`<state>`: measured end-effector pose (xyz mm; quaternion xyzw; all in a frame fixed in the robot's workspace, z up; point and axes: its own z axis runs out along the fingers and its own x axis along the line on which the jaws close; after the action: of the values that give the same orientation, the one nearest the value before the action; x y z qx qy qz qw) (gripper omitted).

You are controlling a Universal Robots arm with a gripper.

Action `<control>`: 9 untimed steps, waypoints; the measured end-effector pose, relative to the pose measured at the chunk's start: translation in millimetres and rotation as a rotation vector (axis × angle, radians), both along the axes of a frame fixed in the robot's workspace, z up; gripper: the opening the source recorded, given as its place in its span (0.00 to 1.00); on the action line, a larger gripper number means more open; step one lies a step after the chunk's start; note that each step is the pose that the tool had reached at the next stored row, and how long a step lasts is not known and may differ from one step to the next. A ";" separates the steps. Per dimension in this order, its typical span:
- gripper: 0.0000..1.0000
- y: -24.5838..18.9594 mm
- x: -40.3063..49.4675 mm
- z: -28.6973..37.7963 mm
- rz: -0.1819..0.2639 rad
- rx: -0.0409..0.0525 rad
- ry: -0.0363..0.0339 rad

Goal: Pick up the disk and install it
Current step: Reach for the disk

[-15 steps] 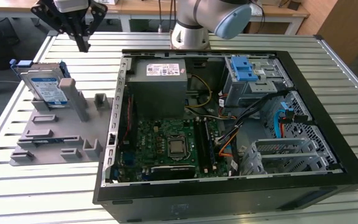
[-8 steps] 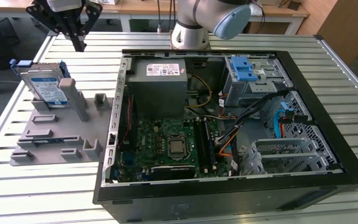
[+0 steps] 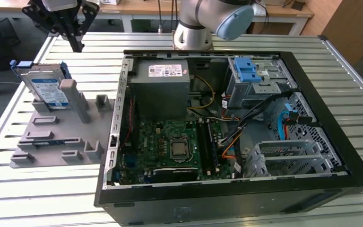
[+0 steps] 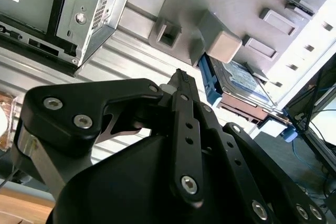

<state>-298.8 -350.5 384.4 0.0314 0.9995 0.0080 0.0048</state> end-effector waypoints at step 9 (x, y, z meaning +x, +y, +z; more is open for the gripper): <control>0.11 0.1 -0.9 0.0 0.013 -0.0001 0.0002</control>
<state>-299.7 -350.4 384.4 0.0249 0.9996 0.0080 0.0047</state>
